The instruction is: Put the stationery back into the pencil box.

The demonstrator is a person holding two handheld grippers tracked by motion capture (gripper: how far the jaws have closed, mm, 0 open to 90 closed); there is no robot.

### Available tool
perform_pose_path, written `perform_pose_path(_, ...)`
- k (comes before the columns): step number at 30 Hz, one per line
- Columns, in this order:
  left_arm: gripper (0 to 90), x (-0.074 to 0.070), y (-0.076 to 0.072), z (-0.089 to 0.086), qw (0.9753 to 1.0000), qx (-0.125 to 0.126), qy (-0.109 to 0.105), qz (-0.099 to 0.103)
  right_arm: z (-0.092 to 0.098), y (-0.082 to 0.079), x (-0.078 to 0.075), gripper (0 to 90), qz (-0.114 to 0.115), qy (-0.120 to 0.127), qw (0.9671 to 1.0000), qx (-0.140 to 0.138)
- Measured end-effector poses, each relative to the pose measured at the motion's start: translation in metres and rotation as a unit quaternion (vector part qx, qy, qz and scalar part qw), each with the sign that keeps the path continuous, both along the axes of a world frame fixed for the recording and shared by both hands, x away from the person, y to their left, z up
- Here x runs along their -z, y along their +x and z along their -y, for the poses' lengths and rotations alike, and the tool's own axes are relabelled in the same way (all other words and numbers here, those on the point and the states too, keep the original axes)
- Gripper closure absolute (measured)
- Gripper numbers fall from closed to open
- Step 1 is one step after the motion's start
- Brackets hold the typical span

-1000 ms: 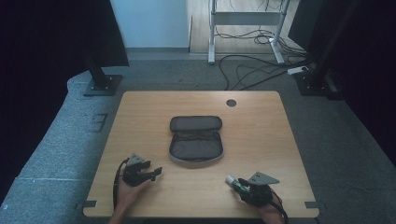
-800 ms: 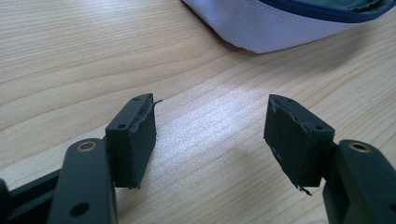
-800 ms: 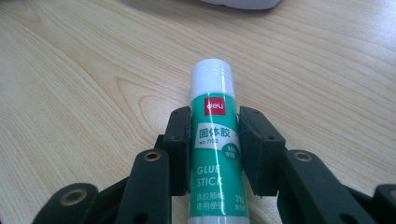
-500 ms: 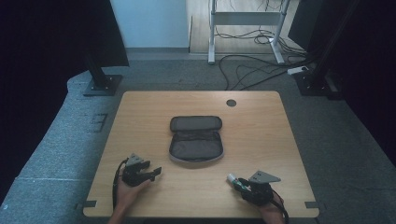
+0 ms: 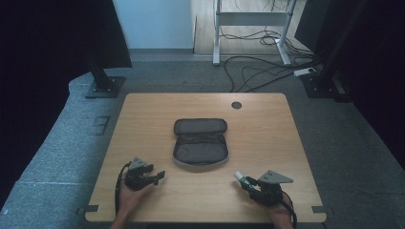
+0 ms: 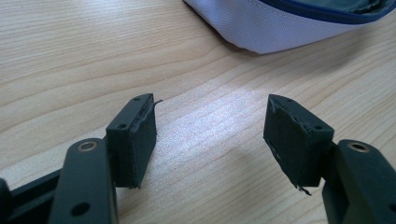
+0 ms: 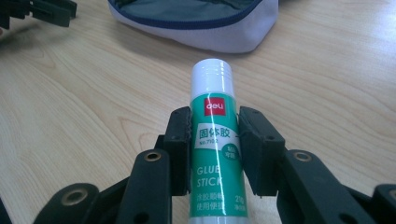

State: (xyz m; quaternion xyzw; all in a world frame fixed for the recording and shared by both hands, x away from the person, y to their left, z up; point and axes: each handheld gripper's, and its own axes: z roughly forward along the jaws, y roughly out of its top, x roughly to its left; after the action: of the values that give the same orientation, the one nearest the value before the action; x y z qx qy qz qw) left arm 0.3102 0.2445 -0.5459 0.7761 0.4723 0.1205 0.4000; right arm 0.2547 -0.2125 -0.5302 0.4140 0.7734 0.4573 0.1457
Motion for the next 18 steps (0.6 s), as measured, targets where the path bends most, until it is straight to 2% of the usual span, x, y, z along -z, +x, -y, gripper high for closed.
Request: perform_pose_path(18,35.0,0.0,0.001,0.0,1.0,0.001,-0.002,-0.004,-0.019,0.019,-0.015,65.3,0.015,0.015,0.9997,-0.012)
